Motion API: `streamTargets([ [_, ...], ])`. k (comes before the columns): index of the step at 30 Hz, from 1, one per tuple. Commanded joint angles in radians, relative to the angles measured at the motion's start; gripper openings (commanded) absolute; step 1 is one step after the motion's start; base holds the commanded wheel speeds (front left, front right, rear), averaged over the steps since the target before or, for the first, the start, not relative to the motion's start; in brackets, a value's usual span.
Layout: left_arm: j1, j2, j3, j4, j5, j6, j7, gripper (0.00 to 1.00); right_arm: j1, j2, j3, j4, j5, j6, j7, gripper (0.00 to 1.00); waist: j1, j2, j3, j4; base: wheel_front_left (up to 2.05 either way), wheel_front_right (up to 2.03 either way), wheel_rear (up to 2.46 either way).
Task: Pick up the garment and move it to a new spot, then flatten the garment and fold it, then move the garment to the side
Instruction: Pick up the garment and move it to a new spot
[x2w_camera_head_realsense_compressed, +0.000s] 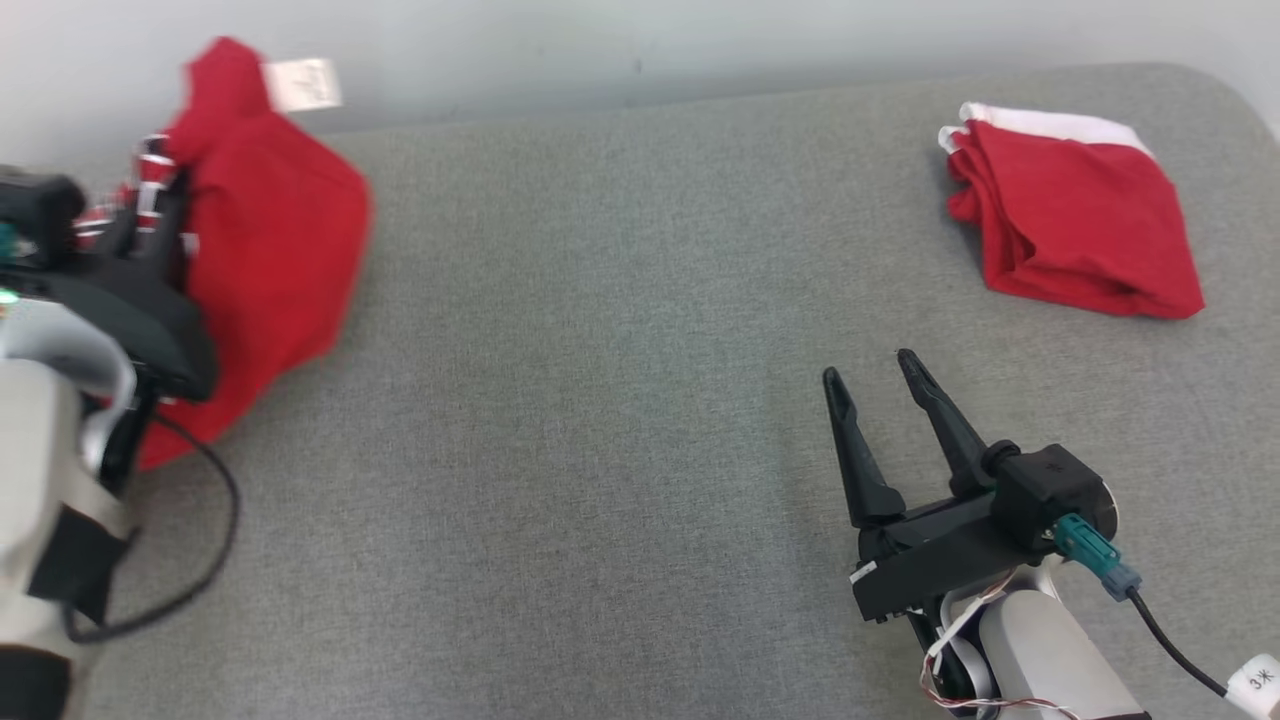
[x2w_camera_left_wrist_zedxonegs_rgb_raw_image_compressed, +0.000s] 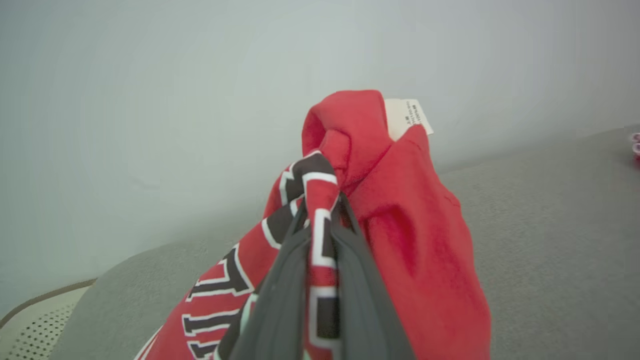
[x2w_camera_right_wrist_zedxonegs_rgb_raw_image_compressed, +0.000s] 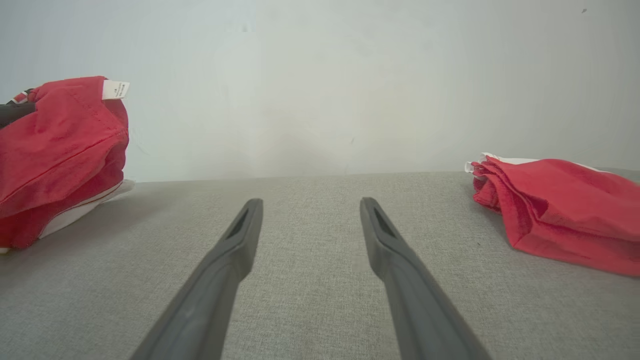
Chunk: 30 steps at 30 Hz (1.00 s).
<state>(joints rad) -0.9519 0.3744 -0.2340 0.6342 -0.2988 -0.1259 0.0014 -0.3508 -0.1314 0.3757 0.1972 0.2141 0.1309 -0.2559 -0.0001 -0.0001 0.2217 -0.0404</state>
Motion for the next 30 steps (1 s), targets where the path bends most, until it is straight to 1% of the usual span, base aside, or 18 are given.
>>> streamTargets([
  [1,0.029,-0.004,-0.006,-0.042,-0.003,0.003,0.013,0.00,0.013,0.001,-0.004,0.001,0.004,0.000,-0.007,1.00,0.0001,0.0001,-0.012,-0.007,0.00,0.00,0.00],
  [6,0.117,-0.034,-0.043,-0.240,-0.012,0.016,0.085,0.00,0.019,0.003,-0.021,0.000,0.005,0.000,-0.009,1.00,0.0001,0.0001,-0.023,-0.017,0.00,0.00,0.00],
  [9,0.168,-0.057,-0.064,-0.354,-0.018,0.032,0.124,0.00,0.029,0.008,-0.032,-0.002,-0.001,0.000,-0.010,1.00,0.0001,0.0001,-0.027,-0.023,0.00,0.00,0.00],
  [10,0.168,-0.057,-0.064,-0.354,-0.018,0.032,0.124,0.00,0.029,0.008,-0.032,-0.002,-0.001,0.000,-0.010,1.00,0.0001,0.0001,-0.027,-0.023,0.00,0.00,0.00],
  [13,0.217,-0.087,-0.092,-0.458,-0.027,0.048,0.158,0.00,0.032,0.009,-0.046,-0.006,-0.005,0.000,-0.010,1.00,0.0001,0.0001,-0.028,-0.029,0.00,0.00,0.00],
  [14,0.246,-0.105,-0.114,-0.517,-0.026,0.056,0.174,0.00,0.035,0.010,-0.055,-0.009,-0.007,0.000,-0.011,1.00,0.0001,0.0001,-0.028,-0.033,0.00,0.00,0.00],
  [17,0.282,-0.135,-0.151,-0.580,-0.028,0.064,0.191,0.00,0.036,0.010,-0.067,-0.012,-0.009,0.000,-0.010,1.00,0.0001,0.0001,-0.027,-0.039,0.00,0.00,0.00],
  [22,0.317,-0.188,-0.206,-0.604,-0.032,0.071,0.194,0.00,0.033,0.013,-0.082,-0.020,-0.016,0.000,-0.010,1.00,0.0001,0.0001,-0.022,-0.058,0.00,0.00,0.00],
  [24,0.325,-0.216,-0.229,-0.594,-0.039,0.069,0.186,0.00,0.036,0.015,-0.091,-0.026,-0.017,0.000,-0.010,1.00,0.0001,0.0001,-0.021,-0.066,0.00,0.00,0.00],
  [30,0.332,-0.265,-0.281,-0.533,-0.028,0.074,0.140,0.00,0.047,0.021,-0.107,-0.037,-0.026,0.000,-0.011,1.00,0.0001,0.0001,-0.016,-0.100,0.00,0.00,0.00],
])
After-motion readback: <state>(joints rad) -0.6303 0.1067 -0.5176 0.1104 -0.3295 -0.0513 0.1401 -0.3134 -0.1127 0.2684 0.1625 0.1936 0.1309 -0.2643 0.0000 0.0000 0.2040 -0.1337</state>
